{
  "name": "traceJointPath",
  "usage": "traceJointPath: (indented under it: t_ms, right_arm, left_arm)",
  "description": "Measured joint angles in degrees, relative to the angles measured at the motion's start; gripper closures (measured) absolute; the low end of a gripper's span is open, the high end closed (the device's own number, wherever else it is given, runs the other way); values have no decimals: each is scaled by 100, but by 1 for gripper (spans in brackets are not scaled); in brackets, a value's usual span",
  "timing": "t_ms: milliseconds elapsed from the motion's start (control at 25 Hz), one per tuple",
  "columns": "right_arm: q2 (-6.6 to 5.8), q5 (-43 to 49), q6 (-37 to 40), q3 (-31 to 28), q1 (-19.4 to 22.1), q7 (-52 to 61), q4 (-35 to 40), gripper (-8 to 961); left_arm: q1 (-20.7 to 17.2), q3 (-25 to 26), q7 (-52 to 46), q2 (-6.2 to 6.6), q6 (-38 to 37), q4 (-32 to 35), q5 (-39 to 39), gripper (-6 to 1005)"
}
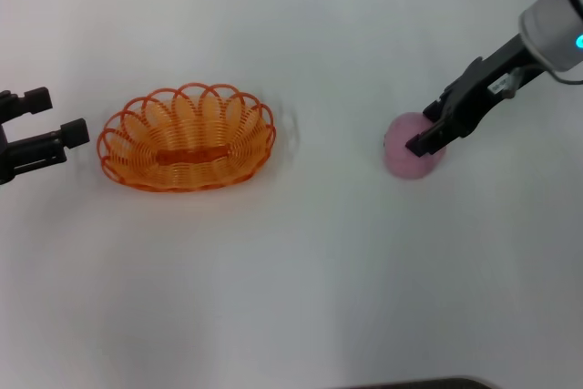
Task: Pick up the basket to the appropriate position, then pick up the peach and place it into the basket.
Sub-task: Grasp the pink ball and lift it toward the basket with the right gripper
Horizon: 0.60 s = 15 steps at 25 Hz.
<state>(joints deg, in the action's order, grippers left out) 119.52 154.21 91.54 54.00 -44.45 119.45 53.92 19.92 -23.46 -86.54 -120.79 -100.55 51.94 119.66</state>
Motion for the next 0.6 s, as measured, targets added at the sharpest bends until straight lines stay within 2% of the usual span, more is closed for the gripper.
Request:
traceJointPath:
  t_ms: [200, 400, 600]
  right_arm:
    - [3, -1, -186, 150, -62, 4, -212, 313]
    - [-1, -18, -198, 152, -69, 6, -194, 534]
    - [-17, -22, -202, 110, -70, 8, -177, 637]
  left_arm:
    - [1, 0, -4, -12, 42, -7, 8, 145]
    - [3, 0, -4, -18, 51, -20, 19, 145]
    - [4, 0, -4, -17, 57, -20, 12, 145]
